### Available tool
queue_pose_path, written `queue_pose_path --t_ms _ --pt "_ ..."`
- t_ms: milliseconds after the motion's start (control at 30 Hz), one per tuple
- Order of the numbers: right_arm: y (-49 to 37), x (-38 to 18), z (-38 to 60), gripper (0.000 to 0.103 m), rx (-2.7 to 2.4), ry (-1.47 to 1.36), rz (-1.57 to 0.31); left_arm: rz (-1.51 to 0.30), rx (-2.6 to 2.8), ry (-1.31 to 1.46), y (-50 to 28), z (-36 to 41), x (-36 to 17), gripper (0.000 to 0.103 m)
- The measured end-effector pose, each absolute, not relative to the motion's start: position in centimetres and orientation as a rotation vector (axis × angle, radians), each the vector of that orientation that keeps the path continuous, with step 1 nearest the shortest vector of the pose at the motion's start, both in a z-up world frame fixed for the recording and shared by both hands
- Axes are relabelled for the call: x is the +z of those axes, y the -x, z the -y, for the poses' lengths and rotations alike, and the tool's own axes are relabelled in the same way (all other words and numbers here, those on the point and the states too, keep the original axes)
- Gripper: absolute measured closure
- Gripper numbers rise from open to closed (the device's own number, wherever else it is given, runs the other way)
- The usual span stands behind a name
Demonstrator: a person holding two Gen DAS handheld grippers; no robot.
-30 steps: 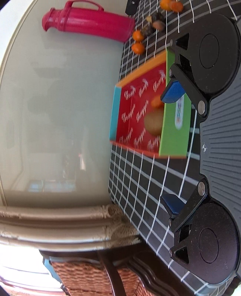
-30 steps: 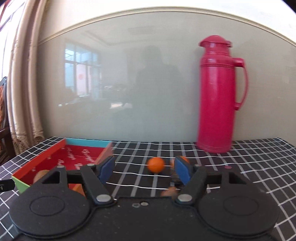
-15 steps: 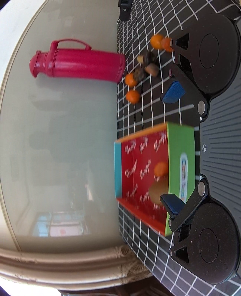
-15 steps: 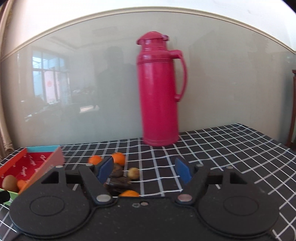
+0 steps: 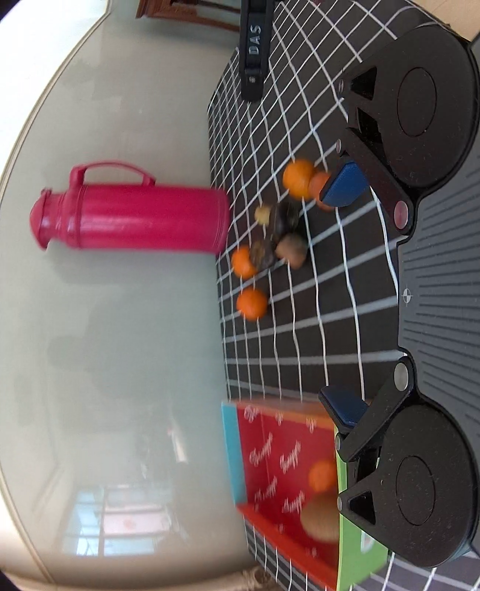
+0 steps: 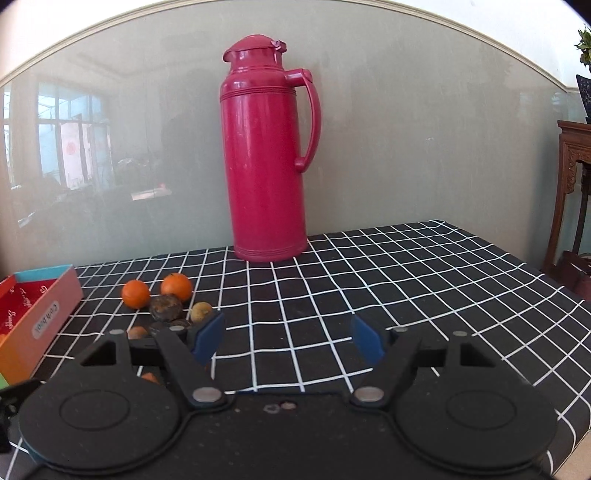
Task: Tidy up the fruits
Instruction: 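Grasp the second orange carrot chunk with the left tool, then carry the carrot chunk into the box and open the left tool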
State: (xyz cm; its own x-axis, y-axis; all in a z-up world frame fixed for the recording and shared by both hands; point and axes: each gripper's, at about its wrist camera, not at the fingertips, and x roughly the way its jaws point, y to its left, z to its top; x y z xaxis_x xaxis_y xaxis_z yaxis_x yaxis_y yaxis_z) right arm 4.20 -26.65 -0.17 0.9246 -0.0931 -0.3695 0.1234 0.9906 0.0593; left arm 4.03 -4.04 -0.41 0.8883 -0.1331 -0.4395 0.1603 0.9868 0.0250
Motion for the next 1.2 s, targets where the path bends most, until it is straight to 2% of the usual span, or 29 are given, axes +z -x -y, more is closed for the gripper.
queue_pose_path --t_ms 100,200,767,800,833,1000,1200 --pt "-4.3 -0.6 27.0 0.028 -0.123 -0.075 -0.389 -0.482 -0.180 -0.057 -4.9 5.5 -0.9 0.018" --pt "-4.5 -0.8 27.6 0.028 -0.138 -0.077 -0.393 -0.514 -0.200 -0.047 -5.7 6.7 -1.5 0.028" --pt "-5.1 -1.6 31.1 0.026 -0.195 -0.112 -0.419 -0.579 -0.278 0.014 -8.1 11.7 -3.3 0.031" --pt "-5.1 -1.7 31.4 0.026 -0.201 -0.117 -0.420 -0.587 -0.275 0.026 -8.3 11.7 -3.3 0.033" --pt "-5.1 -1.7 31.7 0.025 -0.207 -0.121 -0.422 -0.593 -0.270 0.041 -8.5 11.6 -3.4 0.042" --pt "-4.7 -2.0 33.0 0.025 -0.229 -0.147 -0.424 -0.601 -0.229 0.045 -9.0 11.5 -3.7 0.069" --pt "-4.6 -2.0 33.2 0.024 -0.224 -0.157 -0.423 -0.601 -0.223 0.046 -8.9 11.1 -3.7 0.069"
